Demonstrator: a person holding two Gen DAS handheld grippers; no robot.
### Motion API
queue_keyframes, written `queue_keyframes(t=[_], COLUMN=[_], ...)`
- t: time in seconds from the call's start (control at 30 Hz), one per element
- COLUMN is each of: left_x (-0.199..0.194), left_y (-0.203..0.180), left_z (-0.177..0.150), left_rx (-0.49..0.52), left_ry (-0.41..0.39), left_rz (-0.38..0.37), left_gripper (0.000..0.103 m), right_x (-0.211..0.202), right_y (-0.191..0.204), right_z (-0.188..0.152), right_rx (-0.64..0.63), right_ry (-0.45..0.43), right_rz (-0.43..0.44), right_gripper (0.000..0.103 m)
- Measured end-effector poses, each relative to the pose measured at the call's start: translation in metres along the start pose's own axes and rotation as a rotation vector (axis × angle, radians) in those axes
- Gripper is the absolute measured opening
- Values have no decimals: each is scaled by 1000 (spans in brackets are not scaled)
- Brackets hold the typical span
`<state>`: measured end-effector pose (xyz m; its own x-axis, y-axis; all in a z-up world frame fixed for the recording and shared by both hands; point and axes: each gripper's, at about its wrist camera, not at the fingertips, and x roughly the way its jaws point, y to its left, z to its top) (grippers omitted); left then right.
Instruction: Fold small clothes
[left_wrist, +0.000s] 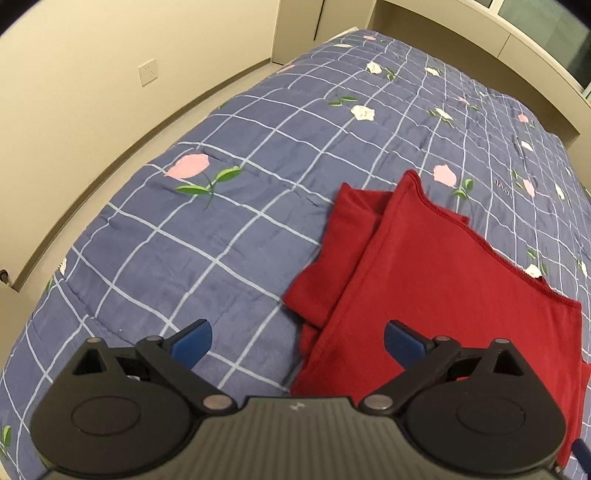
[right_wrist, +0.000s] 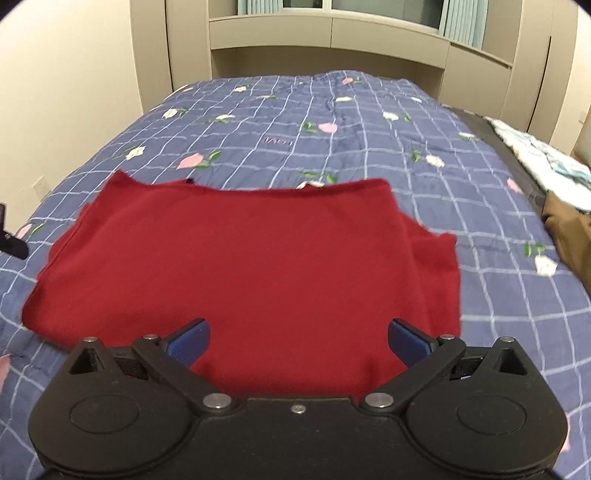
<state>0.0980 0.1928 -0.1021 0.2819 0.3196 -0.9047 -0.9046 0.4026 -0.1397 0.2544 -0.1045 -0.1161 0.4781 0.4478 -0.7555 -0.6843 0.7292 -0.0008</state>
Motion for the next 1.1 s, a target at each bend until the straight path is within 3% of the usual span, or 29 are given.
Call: queue_keyframes(t=[0.4, 1.1], left_x=[-1, 3], left_y=[-4, -5], left_z=[-5, -4], left_rx=[18, 41], left_ry=[15, 40], left_rz=[-4, 4], left_gripper=[102, 102], right_x=[-10, -10], right_y=[21, 27], right_z=[-22, -29], right_rx=[2, 21], right_ry=[61, 107], right_rz=[28, 46], right_gripper=[102, 102])
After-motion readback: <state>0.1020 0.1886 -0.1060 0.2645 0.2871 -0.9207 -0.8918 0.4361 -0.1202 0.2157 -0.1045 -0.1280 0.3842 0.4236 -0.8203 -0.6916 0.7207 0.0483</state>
